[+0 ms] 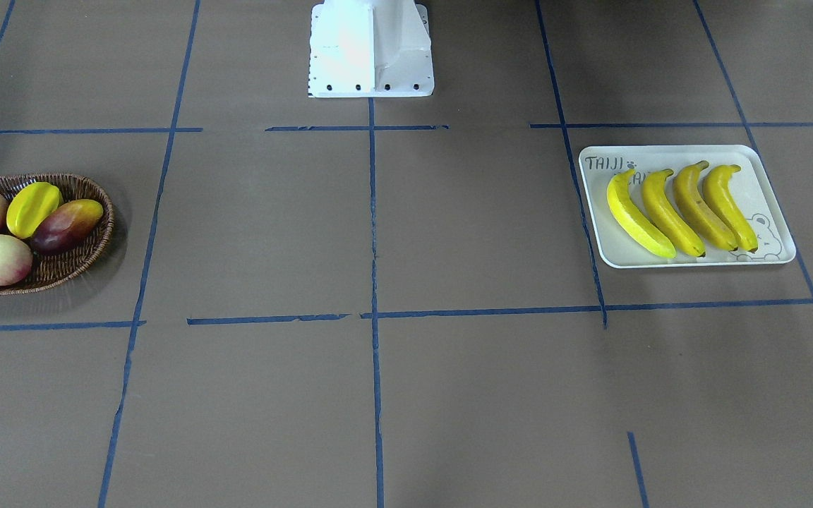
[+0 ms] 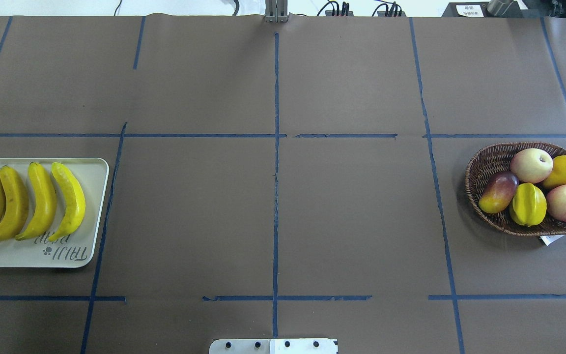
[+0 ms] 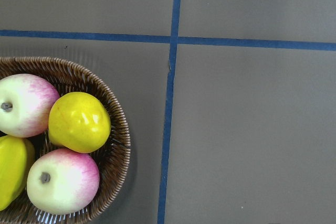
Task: Transfer all bananas from basket to plate
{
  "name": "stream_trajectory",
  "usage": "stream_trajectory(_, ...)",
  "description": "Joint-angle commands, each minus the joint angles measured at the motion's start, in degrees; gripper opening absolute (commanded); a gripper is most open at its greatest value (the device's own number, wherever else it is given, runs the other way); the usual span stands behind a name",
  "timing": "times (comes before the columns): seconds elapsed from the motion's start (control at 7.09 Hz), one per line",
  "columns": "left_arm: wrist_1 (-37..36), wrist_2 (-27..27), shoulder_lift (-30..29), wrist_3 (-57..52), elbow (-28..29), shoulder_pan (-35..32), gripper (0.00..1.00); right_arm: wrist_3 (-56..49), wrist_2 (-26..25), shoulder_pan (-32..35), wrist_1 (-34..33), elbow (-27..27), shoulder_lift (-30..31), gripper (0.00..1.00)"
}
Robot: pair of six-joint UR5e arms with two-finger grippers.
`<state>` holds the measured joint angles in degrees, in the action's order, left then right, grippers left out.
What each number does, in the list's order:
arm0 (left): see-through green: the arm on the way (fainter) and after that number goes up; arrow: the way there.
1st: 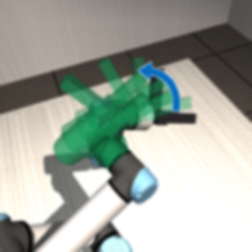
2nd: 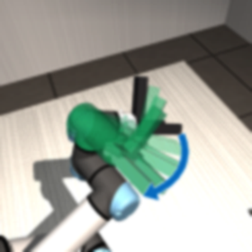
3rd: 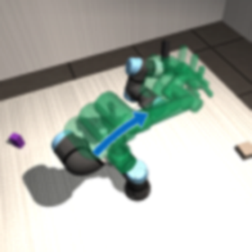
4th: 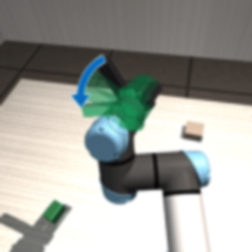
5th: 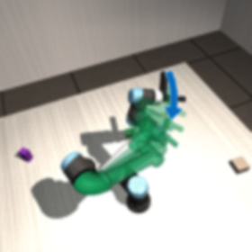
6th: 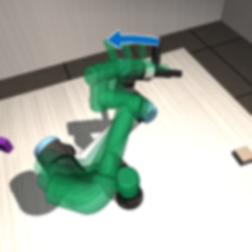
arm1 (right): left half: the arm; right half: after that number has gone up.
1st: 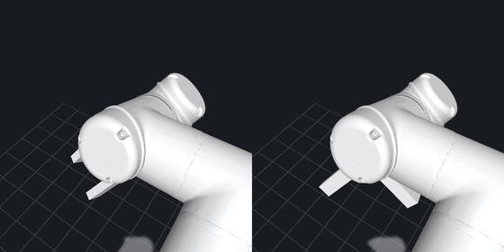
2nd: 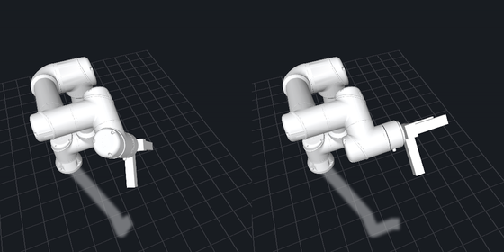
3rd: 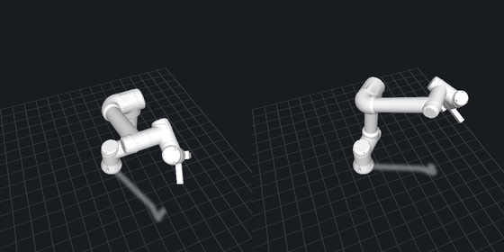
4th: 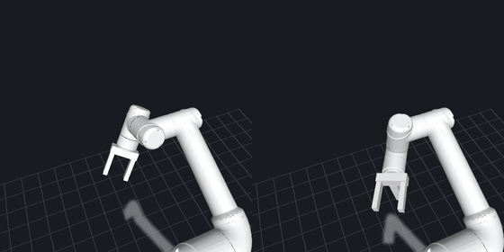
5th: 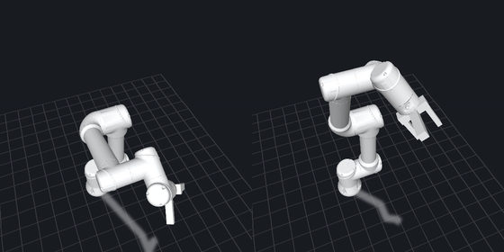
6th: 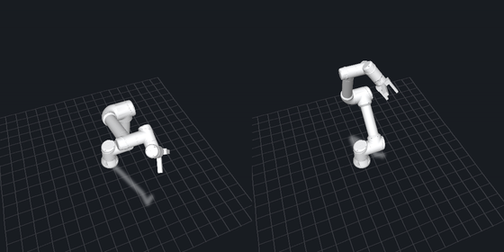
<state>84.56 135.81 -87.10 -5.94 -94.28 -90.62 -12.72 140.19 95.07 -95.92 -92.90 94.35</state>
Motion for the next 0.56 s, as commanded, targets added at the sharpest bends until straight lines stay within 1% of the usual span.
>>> stream_trajectory(0.0, 0.0, 0.1, 0.0, 0.1, -0.2, 0.0, 1.00, -0.3, -0.3, 1.0, 0.1, 0.4, 0.2, 1.00)
stream_trajectory(0.42, -0.1, 0.0, -0.3, 0.1, -0.4, 0.0, 1.00, 0.1, -0.5, 1.2, 1.7, 0.4, 0.2, 1.00)
